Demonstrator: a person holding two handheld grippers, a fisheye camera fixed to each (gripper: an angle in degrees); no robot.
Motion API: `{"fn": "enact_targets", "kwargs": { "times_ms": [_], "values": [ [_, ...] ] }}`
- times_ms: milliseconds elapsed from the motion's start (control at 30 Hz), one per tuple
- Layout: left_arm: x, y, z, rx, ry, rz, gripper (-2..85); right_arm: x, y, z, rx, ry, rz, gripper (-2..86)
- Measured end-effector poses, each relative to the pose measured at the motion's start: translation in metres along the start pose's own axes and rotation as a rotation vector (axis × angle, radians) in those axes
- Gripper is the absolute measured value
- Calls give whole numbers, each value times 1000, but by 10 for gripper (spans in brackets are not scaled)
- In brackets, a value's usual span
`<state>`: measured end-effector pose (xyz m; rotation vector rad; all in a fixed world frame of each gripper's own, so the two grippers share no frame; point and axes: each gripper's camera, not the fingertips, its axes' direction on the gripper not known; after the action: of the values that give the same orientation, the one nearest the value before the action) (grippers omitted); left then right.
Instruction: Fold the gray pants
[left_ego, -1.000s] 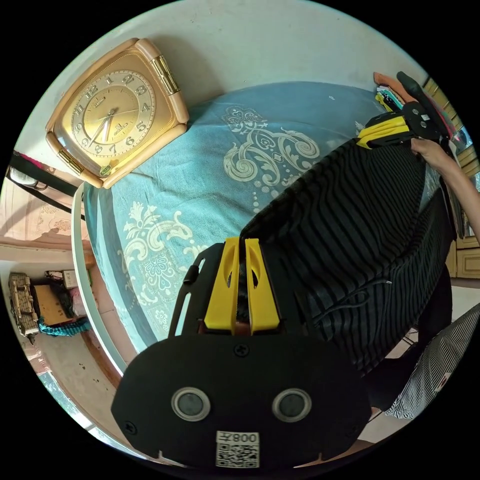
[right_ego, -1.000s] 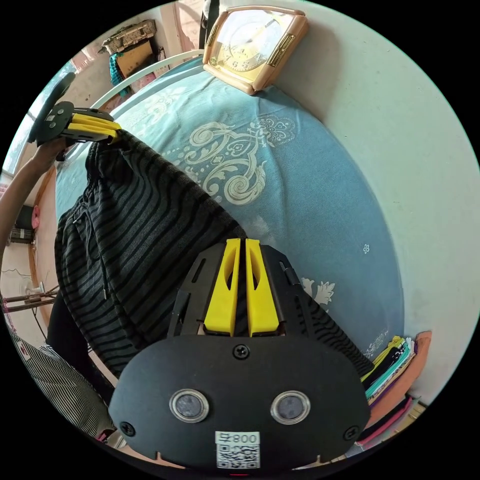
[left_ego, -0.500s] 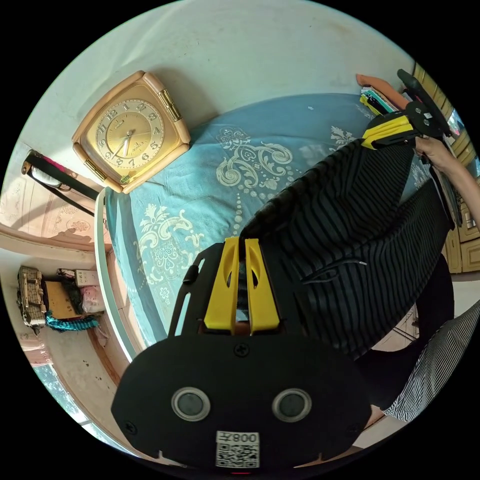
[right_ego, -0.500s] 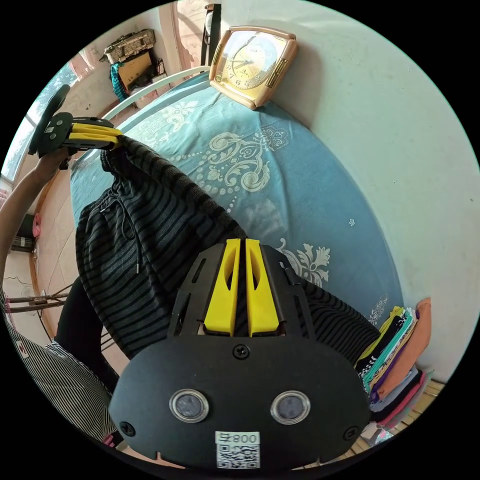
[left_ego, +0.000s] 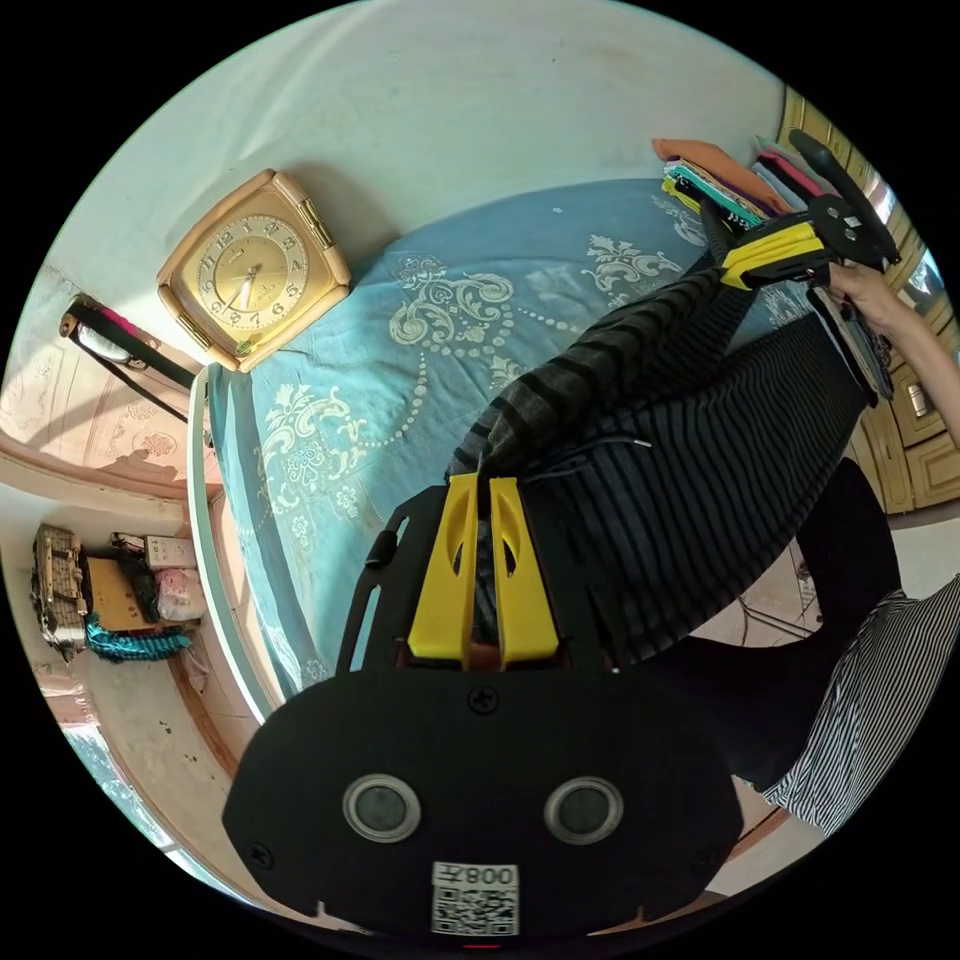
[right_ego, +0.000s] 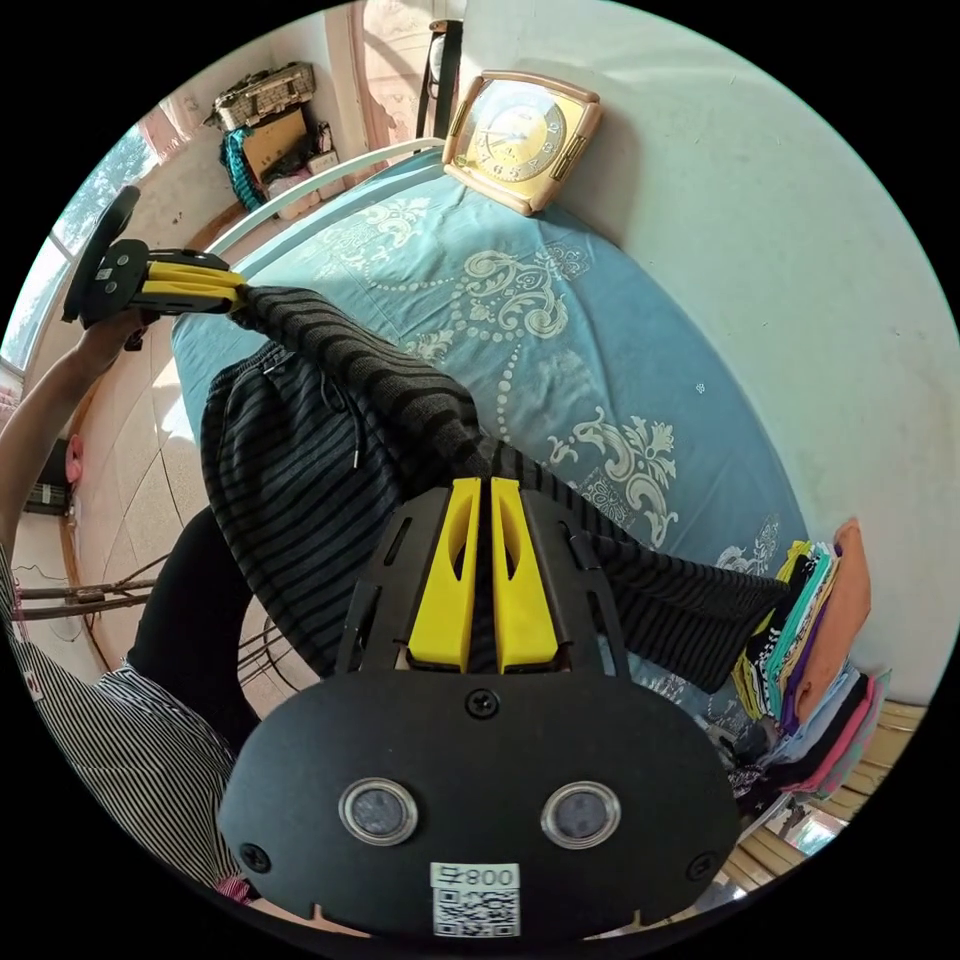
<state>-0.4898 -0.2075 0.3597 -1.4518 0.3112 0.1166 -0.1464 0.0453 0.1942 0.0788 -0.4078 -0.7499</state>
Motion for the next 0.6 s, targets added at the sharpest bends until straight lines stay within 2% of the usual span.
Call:
{"fn": "enact_targets", "kwargs": {
  "times_ms": [600],
  "values": [
    [80,134,36,-87,4,58,21,-127,94,52,-51,2,-74,15]
  ]
}}
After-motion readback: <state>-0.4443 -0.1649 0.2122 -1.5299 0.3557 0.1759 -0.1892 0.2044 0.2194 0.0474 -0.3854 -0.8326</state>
